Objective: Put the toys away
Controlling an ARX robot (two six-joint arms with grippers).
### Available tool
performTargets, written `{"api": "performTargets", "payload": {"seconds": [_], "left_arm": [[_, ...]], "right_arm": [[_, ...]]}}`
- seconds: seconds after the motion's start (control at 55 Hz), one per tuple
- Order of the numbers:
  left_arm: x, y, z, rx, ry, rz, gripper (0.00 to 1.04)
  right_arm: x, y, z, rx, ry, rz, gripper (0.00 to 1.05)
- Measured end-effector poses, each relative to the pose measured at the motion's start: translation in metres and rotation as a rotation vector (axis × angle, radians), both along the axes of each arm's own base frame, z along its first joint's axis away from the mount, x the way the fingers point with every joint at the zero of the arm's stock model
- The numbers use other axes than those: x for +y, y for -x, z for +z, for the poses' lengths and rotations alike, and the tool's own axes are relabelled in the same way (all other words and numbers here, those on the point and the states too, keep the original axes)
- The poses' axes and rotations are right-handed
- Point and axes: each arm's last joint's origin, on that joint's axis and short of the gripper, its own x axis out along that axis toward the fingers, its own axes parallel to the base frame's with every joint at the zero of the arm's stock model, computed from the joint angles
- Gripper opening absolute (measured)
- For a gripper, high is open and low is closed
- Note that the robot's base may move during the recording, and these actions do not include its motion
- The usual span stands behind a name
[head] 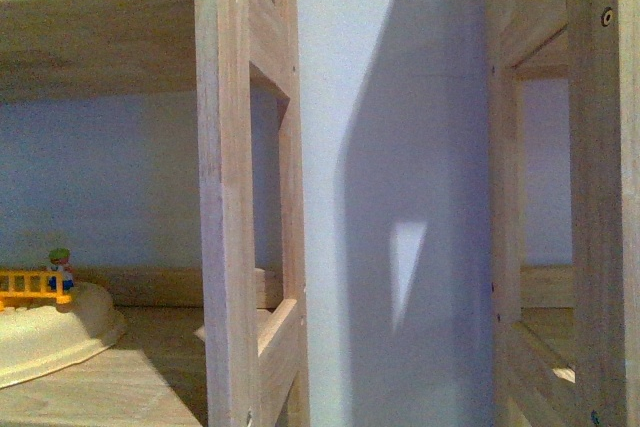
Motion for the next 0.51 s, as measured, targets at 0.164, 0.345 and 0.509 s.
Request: {"api": "performTargets", "payload": {"seconds": [0.164, 0.345, 0.509], "left_arm": [[0.0000, 0.0000, 0.0000, 0.000, 0.000, 0.000, 0.98], [0.0000, 0.0000, 0.0000, 0.000, 0.000, 0.000, 0.98], [0.0000, 0.0000, 0.0000, 0.000, 0.000, 0.000, 0.98]], "right_arm": [[0.0000, 0.0000, 0.0000, 0.000, 0.000, 0.000, 0.98], [0.0000, 0.0000, 0.0000, 0.000, 0.000, 0.000, 0.98], [0.0000, 0.0000, 0.0000, 0.000, 0.000, 0.000, 0.98]]}}
